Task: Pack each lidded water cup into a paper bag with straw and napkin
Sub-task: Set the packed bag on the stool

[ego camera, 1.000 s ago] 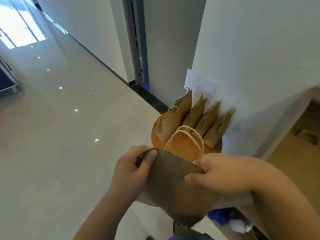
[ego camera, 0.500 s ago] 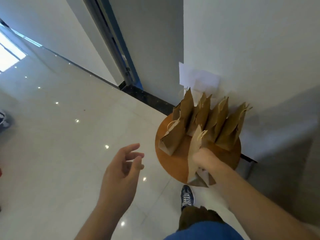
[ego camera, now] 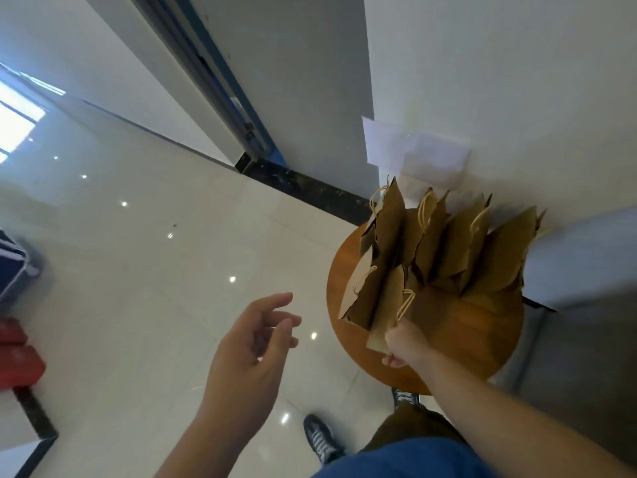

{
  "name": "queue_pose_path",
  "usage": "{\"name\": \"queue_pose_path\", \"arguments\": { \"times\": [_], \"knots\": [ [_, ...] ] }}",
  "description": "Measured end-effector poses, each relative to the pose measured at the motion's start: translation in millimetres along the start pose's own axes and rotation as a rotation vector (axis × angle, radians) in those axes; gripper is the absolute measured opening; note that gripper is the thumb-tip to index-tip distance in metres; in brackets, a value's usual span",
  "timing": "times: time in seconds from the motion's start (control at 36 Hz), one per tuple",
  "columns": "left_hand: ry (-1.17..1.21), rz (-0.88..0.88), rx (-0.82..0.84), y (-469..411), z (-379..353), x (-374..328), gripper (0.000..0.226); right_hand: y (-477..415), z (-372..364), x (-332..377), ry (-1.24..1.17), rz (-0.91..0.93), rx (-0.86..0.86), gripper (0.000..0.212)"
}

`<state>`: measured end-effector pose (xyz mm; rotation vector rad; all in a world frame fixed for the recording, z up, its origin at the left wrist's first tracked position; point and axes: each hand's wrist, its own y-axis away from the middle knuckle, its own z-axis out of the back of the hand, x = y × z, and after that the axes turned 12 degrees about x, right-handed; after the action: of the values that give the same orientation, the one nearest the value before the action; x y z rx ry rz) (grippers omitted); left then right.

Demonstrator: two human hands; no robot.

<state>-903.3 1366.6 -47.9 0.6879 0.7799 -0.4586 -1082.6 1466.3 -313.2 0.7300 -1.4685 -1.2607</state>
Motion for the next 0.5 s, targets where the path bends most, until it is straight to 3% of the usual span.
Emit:
{"name": "queue_pose_path", "arguments": {
  "times": [0.19,0.31,0.39,0.5],
  "knots": [
    [-0.112,-0.089,0.130,-36,0,-4,0.028,9,8,9,0.050,0.070,-0.022,0.037],
    [-0.188,-0.182,0.249,-56,1,-2,0.046,29,20,10,0.191,0.097,-0.062,0.071],
    [-0.177,-0.277,0.368,-73,-2,-1,0.046,60,34,7,0.176,0.171,-0.197,0.074],
    [-0.210,-0.441,0.552,-83,-11,-7,0.052,125,42,-24,-0.022,0.287,-0.455,0.074]
  ]
}}
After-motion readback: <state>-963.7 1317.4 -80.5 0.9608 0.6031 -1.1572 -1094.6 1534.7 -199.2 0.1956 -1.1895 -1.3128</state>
